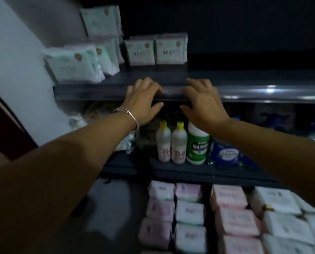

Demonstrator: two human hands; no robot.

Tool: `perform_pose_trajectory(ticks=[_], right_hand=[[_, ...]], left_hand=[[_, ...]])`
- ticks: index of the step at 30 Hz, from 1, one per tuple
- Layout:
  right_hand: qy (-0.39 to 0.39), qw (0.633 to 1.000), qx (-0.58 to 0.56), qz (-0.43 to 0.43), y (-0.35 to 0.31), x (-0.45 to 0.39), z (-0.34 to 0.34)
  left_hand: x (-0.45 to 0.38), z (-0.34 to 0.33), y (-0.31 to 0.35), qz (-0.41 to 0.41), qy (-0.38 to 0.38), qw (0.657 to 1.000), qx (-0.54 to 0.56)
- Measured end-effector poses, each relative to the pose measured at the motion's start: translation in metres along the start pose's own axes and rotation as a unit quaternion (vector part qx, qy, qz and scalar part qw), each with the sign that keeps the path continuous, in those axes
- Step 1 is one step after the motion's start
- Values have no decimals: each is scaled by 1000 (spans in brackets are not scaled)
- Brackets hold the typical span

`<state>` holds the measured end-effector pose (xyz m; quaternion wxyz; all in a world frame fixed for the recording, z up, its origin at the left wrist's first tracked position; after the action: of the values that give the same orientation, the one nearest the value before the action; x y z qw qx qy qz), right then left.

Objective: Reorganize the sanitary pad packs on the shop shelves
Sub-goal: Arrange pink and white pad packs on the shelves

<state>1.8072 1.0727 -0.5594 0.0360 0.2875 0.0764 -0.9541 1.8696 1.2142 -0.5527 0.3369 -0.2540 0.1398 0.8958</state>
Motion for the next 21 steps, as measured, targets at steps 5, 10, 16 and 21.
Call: perform_pose_trajectory(ticks=[5, 10, 16, 21], right_hand=[[-78, 997, -15, -14, 6, 96, -52], [-201, 979, -14, -46, 17, 171, -130], [-372, 926, 18, -66, 29, 230, -212], [-454, 887, 48, -74, 39, 256, -259]], left_hand=[[97, -60, 22, 40, -101, 994, 4], [179, -136, 24, 58, -269, 961, 8], [232, -203, 17, 71, -369, 926, 22], [246, -242, 20, 70, -402, 912, 34]])
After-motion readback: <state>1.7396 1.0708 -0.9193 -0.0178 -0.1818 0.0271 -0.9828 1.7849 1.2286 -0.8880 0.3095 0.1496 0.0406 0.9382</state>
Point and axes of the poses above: each hand's wrist, its own x-axis away from the middle knuckle, its own z-axis out of the back of the hand, y = z × x, the point moved 5 cm from there along -x, towards the middle knuckle, and after that the axes turned 4 degrees about y, right-handed, at the moved point
